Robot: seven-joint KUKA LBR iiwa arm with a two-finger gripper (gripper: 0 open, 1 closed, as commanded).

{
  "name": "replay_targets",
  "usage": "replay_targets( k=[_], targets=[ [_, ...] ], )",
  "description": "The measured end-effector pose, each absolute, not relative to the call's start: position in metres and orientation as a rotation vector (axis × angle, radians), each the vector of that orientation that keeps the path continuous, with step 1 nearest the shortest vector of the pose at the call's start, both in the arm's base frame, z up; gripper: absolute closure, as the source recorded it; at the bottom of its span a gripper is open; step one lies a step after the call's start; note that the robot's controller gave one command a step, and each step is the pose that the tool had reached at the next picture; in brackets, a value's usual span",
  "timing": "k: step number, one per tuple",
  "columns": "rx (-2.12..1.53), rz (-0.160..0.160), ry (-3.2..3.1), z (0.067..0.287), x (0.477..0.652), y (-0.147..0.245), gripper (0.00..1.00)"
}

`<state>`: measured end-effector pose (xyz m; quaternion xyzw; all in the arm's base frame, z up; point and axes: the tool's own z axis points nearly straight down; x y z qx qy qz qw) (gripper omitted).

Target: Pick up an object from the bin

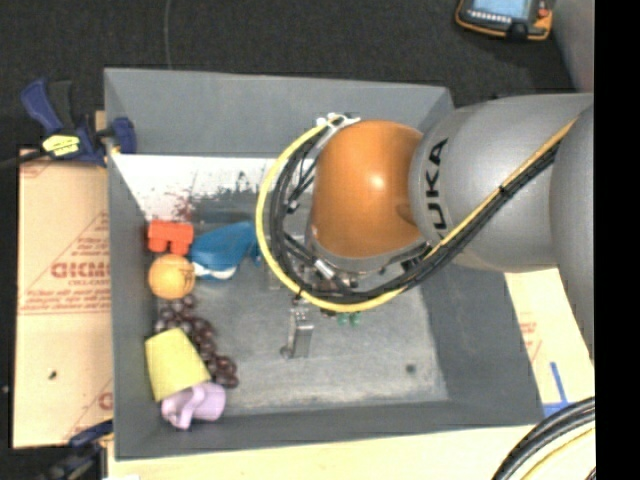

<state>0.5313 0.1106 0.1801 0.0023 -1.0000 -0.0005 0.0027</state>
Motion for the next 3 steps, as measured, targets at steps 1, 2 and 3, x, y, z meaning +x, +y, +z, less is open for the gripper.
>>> replay_targets(
  k=[1, 2, 3],
  targets=[
    [-0.002, -0.003, -3.144, 0.185, 0.533, 0.110, 0.00],
    [0.009, -0.006, -3.143, 0.141, 0.539, 0.184, 0.00],
    [-0.328, -0.003, -3.134, 0.160, 0.535, 0.210, 0.00]
  ],
)
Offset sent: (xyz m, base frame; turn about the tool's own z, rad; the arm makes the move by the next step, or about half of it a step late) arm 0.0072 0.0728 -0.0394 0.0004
